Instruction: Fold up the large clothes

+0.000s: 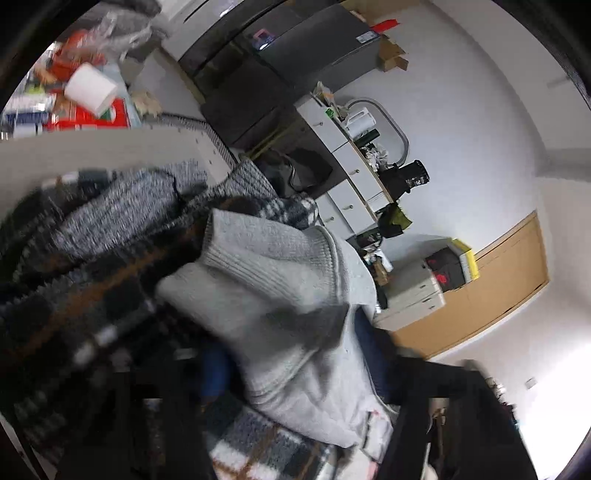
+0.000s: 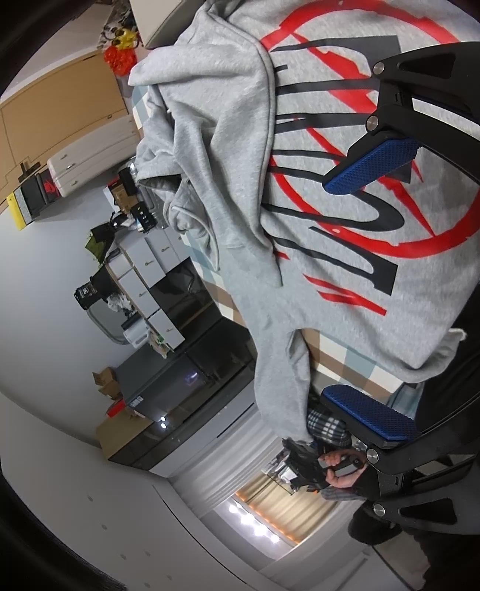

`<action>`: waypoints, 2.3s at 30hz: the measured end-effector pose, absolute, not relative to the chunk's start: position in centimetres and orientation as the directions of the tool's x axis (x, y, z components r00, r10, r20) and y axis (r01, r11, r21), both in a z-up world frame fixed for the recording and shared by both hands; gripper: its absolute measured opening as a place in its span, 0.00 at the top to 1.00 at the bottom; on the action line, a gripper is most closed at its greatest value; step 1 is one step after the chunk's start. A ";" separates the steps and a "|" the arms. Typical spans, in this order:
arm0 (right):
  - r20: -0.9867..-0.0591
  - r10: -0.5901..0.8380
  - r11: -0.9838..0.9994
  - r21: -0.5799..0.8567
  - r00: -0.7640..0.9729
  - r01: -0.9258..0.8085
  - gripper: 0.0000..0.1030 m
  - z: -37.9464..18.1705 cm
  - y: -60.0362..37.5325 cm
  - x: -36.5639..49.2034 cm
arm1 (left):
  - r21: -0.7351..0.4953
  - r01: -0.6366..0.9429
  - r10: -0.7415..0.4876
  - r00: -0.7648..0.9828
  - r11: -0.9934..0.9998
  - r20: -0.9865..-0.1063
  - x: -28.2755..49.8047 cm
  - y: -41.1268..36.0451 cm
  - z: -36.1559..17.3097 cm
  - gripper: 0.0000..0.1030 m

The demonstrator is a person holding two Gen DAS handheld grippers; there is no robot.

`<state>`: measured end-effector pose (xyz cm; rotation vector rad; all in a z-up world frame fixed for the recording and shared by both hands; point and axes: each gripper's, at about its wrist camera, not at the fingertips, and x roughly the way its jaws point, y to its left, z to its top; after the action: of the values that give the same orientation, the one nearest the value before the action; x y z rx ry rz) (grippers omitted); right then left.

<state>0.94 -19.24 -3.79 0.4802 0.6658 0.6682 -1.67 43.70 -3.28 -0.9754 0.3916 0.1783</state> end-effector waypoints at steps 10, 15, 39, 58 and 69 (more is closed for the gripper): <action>-0.386 0.708 0.683 0.586 0.591 -0.436 0.00 -3.4 -18.7 0.5 | -0.661 -0.278 0.016 0.928 0.697 -0.373 -2.4 42.1 -0.4 0.92; -0.392 0.706 0.688 0.578 0.590 -0.439 0.00 -3.4 -18.3 0.5 | -0.678 -0.294 0.007 0.920 0.674 -0.392 -2.4 43.0 -1.8 0.78; -0.387 0.708 0.688 0.568 0.591 -0.452 0.00 -3.2 -18.4 0.1 | -0.603 -0.200 0.013 0.954 0.773 -0.301 -0.3 38.1 5.9 0.91; -0.440 0.491 0.811 0.545 0.752 -0.211 0.00 -3.4 -25.6 1.6 | -0.465 0.343 -0.501 0.821 0.816 -0.274 9.7 8.2 14.4 0.92; -0.527 0.198 0.905 0.423 0.826 0.053 0.00 -3.5 -30.9 1.2 | -0.472 0.485 -0.677 0.555 0.736 -0.484 14.6 -7.3 2.7 0.92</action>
<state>1.16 -30.92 -3.52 0.4399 0.5978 0.0797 14.56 -7.25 2.74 -0.3002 0.6975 -0.6985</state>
